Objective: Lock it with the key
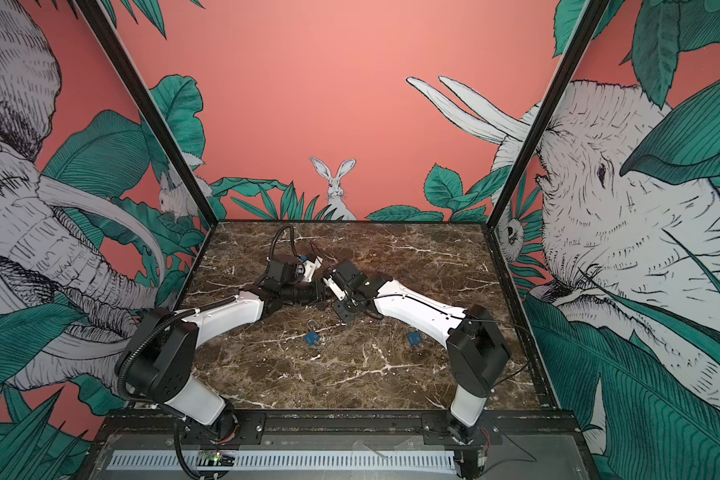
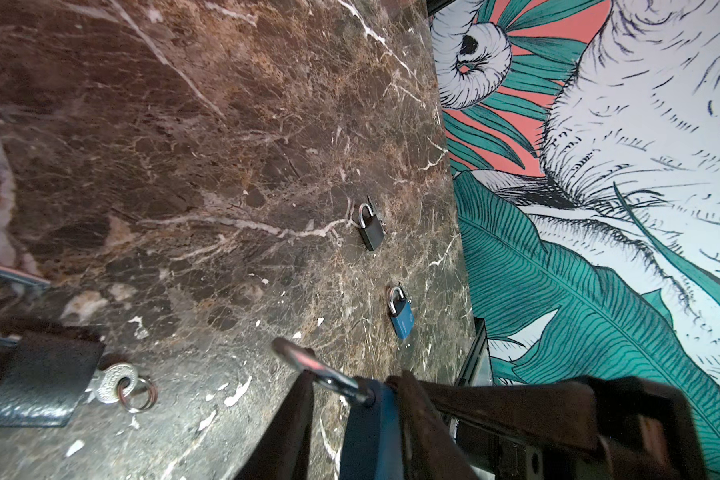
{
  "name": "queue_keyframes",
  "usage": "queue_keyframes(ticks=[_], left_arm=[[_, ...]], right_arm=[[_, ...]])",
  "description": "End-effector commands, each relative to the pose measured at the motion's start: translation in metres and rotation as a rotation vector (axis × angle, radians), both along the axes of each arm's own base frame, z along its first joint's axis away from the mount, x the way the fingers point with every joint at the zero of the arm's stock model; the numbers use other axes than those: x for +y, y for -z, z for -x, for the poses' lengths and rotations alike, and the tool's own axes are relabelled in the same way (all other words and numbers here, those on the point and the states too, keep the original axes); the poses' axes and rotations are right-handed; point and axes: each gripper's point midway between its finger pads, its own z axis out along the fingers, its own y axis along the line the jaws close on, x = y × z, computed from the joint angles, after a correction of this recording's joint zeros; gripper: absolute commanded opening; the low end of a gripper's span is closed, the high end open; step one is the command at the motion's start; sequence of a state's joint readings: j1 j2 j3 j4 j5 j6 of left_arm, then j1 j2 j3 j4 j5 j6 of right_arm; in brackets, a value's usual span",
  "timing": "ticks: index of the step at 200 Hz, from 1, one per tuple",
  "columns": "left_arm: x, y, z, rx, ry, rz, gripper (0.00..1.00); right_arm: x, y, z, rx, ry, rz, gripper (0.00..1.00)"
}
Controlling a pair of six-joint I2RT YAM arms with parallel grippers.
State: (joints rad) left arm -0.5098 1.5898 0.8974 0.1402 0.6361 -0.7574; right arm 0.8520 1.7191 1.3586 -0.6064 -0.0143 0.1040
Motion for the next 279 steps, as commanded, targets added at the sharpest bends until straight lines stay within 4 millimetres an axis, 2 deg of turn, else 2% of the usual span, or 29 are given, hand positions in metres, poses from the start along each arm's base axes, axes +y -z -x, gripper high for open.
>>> queue_keyframes(ticks=[1, 205, 279], left_arm=[[-0.008, -0.011, 0.000, -0.003, 0.029, 0.031, 0.37], [-0.023, 0.000, -0.006, 0.053, 0.048, 0.080, 0.35], [-0.022, 0.002, -0.006, 0.056, 0.043, 0.074, 0.25]], right_arm=[[0.013, -0.023, -0.003, -0.050, -0.014, -0.058, 0.20], [0.027, -0.024, 0.005, -0.061, -0.066, -0.046, 0.19], [0.023, -0.020, 0.002, -0.078, -0.051, -0.015, 0.18]])
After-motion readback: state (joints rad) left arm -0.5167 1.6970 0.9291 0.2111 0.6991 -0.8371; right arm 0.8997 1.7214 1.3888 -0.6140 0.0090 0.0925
